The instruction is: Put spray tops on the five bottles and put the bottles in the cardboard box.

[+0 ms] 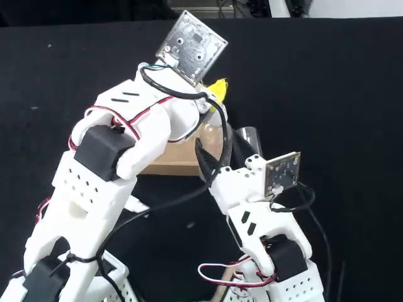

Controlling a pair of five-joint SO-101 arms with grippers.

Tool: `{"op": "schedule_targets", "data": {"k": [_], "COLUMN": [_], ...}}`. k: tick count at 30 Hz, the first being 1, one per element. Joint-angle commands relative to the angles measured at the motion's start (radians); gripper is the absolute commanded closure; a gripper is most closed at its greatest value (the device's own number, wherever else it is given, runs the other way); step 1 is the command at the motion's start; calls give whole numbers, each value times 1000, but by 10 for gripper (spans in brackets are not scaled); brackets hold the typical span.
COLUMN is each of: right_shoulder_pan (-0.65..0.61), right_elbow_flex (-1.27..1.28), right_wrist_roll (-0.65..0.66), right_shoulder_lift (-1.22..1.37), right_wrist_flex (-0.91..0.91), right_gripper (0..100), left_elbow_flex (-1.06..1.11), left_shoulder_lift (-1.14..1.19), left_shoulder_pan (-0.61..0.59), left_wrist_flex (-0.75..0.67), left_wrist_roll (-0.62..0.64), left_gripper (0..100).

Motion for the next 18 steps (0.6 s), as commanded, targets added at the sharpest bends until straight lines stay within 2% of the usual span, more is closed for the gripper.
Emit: {"op": "schedule_targets", "data": {"k": [1, 8, 14, 18], "right_shoulder_pan": [-5, -5, -5, -5], "right_elbow_flex": [-15, -15, -15, -12], "right_wrist_roll": [5, 5, 5, 5], "right_shoulder_lift": [-16, -16, -16, -16], "right_wrist_flex": [-31, -32, -32, -32], "right_gripper": [987, 987, 987, 987], "left_elbow_flex": [-51, -50, -41, -45], "left_shoulder_lift": [-14, -14, -14, -14], "left_shoulder_pan": [12, 12, 88, 84], "left_wrist_flex": [-3, -3, 3, 2], "left_wrist_roll": [-3, -3, -3, -3], "left_gripper": [971, 971, 971, 971]}}
